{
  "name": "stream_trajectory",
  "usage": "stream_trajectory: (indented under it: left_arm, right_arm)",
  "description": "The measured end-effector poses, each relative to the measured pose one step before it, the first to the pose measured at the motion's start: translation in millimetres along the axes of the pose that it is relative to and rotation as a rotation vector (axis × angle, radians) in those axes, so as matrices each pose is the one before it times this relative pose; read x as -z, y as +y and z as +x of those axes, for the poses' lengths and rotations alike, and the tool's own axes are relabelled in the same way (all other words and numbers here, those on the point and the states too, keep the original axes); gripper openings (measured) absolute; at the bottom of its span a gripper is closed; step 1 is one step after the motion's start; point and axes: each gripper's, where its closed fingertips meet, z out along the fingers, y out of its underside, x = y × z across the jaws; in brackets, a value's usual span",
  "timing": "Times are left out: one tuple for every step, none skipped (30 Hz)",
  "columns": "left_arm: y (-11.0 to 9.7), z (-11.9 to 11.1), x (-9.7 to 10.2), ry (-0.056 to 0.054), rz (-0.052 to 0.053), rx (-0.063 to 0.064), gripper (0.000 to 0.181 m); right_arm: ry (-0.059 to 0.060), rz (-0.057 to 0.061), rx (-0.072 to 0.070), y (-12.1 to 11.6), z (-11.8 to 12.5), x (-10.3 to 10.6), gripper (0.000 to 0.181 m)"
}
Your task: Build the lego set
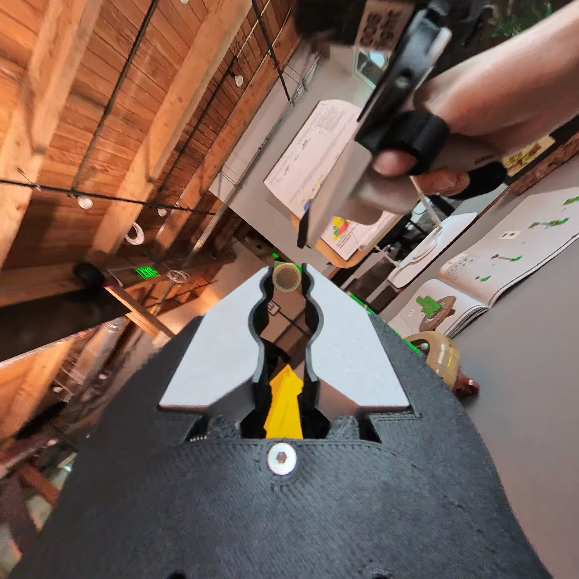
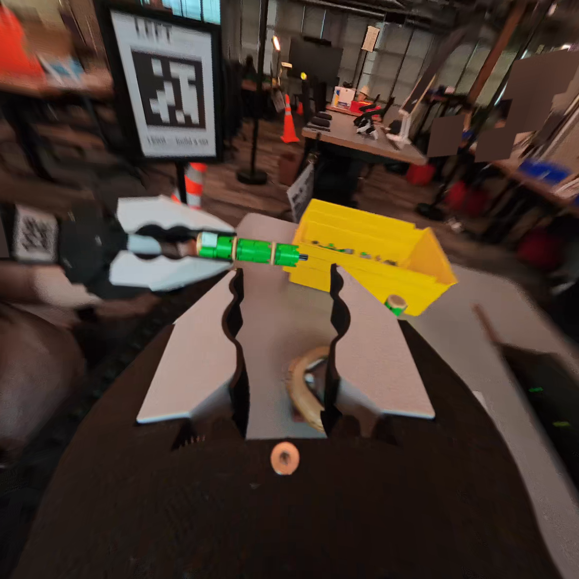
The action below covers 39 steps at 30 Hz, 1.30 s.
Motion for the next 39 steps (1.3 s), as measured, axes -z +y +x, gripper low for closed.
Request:
stream_trajectory:
  left_arm:
    - [0.10,-2.62,0.72,0.0123,-0.0105,0.0473,0.015]
    - [0.00,-2.44,0.69,0.0138,-0.0110,0.0473,0.015]
    - [0.17,-2.07,0.58,0.0161,-0.0131,0.0496,0.015]
    - [0.01,-2.27,0.48,0.0135,-0.0133,0.0498,0.015]
    - [0.27,-2.51,0.40,0.0104,-0.0134,0.0461,0.015]
    - [0.00,-2.62,0.51,0.0077,-0.0121,0.0423,0.015]
    - [-0.21,-2.40,0.48,0.0073,-0.0104,0.0387,0.015]
    - [-0.38,-2.06,0.71,0.0082,-0.0081,0.0354,0.015]
    - [-0.69,-1.41,0.67,0.0100,-0.0049,0.0322,0.015]
    - [-0.41,-0.88,0.60,0.0111,-0.0034,0.0266,0.014]
    - [0.72,-0.07,0.12,0.0117,-0.0050,0.0194,0.014]
    - [2.29,0.40,-0.59,0.0116,-0.0099,0.0142,0.014]
    - [3.52,0.49,-0.89,0.0091,-0.0154,0.0115,0.015]
    - [3.26,0.42,-0.67,0.0062,-0.0146,0.0092,0.014]
    - [2.07,0.02,-0.26,0.0018,-0.0086,0.0075,0.014]
    - [0.85,-0.90,0.13,-0.0045,-0.0019,0.0064,0.014]
    - [0.08,-1.19,0.29,-0.0066,0.0006,0.0058,0.014]
    - [-0.27,-0.47,0.12,-0.0013,0.0006,0.0080,0.014]
    - [-0.56,0.04,-0.07,0.0035,0.0017,0.0113,0.014]
    - [-0.44,-0.19,-0.38,0.0024,0.0002,0.0126,0.014]
    - [-0.14,-0.58,-0.36,0.0010,-0.0014,0.0124,0.014]
    - [0.06,-0.60,-0.37,0.0015,-0.0023,0.0136,0.014]
    - [0.18,-1.30,-0.26,-0.0005,-0.0019,0.0156,0.015]
    - [0.04,-1.20,-0.09,0.0006,0.0005,0.0179,0.015]
    - [-0.37,-0.64,0.06,0.0049,0.0030,0.0230,0.014]
    - [0.02,-0.62,0.12,0.0072,0.0018,0.0264,0.015]
    - [0.13,0.02,-0.06,0.0120,0.0008,0.0275,0.014]
    - [0.14,1.24,-0.21,0.0202,-0.0004,0.0293,0.018]
    - [0.12,1.82,-0.56,0.0254,-0.0028,0.0335,0.035]
    - [0.41,1.80,-0.41,0.0263,-0.0052,0.0372,0.051]
    - [0.27,1.29,0.17,0.0262,-0.0043,0.0403,0.062]
    - [-0.22,1.34,0.65,0.0292,-0.0002,0.0402,0.069]
    - [-0.27,0.46,1.16,0.0262,0.0021,0.0367,0.070]
    - [0.13,-1.11,1.60,0.0165,0.0020,0.0303,0.070]
    - [0.65,-2.31,1.74,0.0094,0.0001,0.0212,0.069]
    - [1.36,-2.86,1.77,0.0055,-0.0034,0.0117,0.068]
    - [2.07,-3.33,1.70,0.0004,-0.0072,0.0062,0.067]
    - [2.35,-3.12,1.71,-0.0002,-0.0093,0.0038,0.067]
    - [2.58,-2.05,1.45,0.0045,-0.0108,0.0021,0.066]
  right_arm:
    - [0.0392,-0.0363,0.1591,1.57,-4.96,-1.20,0.055]
    - [0.0624,-0.0415,0.1566,1.69,-1.00,-1.21,0.054]
    - [0.0935,-0.0506,0.1574,2.50,4.16,-0.86,0.052]
    - [0.1031,-0.0374,0.1510,0.34,5.13,-0.81,0.051]
    - [0.0840,0.0041,0.1271,-5.11,2.27,-0.63,0.049]
    - [0.0375,0.0262,0.0910,-7.68,-2.95,-0.94,0.045]
    - [-0.0007,0.0176,0.0447,-5.84,-6.30,-2.28,0.043]
    - [-0.0025,-0.0001,0.0086,-2.61,-4.41,-3.26,0.042]
    - [-0.0053,0.0030,-0.0033,-2.13,-4.07,-3.40,0.043]
    - [-0.0296,0.0129,-0.0105,-2.90,-7.34,-3.50,0.043]
    - [-0.0351,0.0022,-0.0296,-0.37,-7.74,-4.14,0.043]
    - [-0.0107,-0.0011,-0.0389,1.41,-3.84,-4.26,0.045]
    - [0.0031,0.0054,-0.0402,0.69,-1.30,-3.52,0.044]
    - [0.0100,0.0104,-0.0334,-0.38,-0.11,-2.55,0.043]
    - [-0.0018,0.0118,-0.0246,-1.21,-1.81,-2.13,0.042]
    - [-0.0013,0.0026,-0.0143,-0.40,-1.51,-1.49,0.038]
    - [0.0039,0.0019,-0.0069,-0.12,-0.65,-1.16,0.035]
    - [-0.0016,0.0029,-0.0079,-0.24,-1.35,-1.22,0.034]
    - [0.0008,-0.0059,-0.0108,1.31,-0.83,-1.40,0.033]
    - [0.0078,-0.0041,-0.0107,1.23,0.28,-1.23,0.031]
    - [0.0141,0.0048,-0.0118,0.00,1.43,-0.54,0.030]
    - [0.0168,0.0048,-0.0161,0.02,2.28,-0.24,0.026]
    - [0.0112,0.0034,-0.0173,0.10,1.73,0.13,0.020]
    - [0.0009,0.0061,-0.0181,-0.58,0.56,0.12,0.016]
    - [-0.0016,0.0024,-0.0132,-0.04,0.32,0.09,0.017]
    - [-0.0078,-0.0002,-0.0100,-0.05,-0.23,0.08,0.016]
    - [-0.0161,-0.0024,-0.0107,0.17,-1.09,0.16,0.016]
    - [-0.0147,-0.0047,-0.0129,0.78,-0.07,0.34,0.016]
    - [-0.0060,-0.0022,-0.0189,0.86,2.27,1.01,0.016]
    - [-0.0061,0.0001,-0.0222,1.09,3.65,1.89,0.016]
    - [-0.0039,-0.0095,-0.0264,2.81,5.78,2.94,0.017]
    - [0.0000,-0.0104,-0.0292,2.96,8.24,4.67,0.016]
    - [0.0038,-0.0028,-0.0311,1.95,10.56,6.85,0.016]
    - [0.0106,-0.0037,-0.0433,2.17,13.57,8.80,0.016]
    - [0.0192,-0.0013,-0.0547,2.14,16.09,10.44,0.016]
    - [0.0059,0.0040,-0.0656,1.79,15.32,11.34,0.016]
    - [-0.0097,0.0020,-0.0772,2.30,13.44,11.82,0.016]
    - [-0.0138,0.0003,-0.0796,3.25,12.54,12.26,0.016]
    - [-0.0140,-0.0002,-0.0805,3.90,11.79,12.19,0.016]
